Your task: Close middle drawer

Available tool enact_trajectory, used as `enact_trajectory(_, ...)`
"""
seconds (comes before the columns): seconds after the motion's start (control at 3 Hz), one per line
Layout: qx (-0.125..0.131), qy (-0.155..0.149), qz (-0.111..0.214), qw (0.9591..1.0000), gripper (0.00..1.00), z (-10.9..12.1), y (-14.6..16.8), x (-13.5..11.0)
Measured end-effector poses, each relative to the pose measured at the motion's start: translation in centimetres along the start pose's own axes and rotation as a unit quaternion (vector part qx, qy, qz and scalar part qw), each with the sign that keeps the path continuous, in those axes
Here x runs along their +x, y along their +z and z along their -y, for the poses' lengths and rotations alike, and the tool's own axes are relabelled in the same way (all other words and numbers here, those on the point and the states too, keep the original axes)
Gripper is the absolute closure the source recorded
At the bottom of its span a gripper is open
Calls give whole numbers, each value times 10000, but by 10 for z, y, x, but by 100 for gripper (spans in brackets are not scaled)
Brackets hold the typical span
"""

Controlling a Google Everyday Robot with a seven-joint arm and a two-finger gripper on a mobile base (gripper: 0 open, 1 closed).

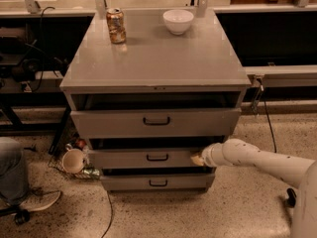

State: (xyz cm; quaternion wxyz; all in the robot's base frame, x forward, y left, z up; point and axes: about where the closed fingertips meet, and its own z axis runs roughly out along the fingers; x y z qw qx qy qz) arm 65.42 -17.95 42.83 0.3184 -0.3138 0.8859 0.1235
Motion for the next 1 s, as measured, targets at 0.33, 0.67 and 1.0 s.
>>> enact_trajectory(0.33, 0, 0, 0, 10000, 100, 0, 0, 0)
enact_trajectory(0.67, -68, 75, -89, 9999, 100, -14, -14, 14)
enact_trajectory(1.0, -379, 390, -325, 9980, 100, -60, -64, 62)
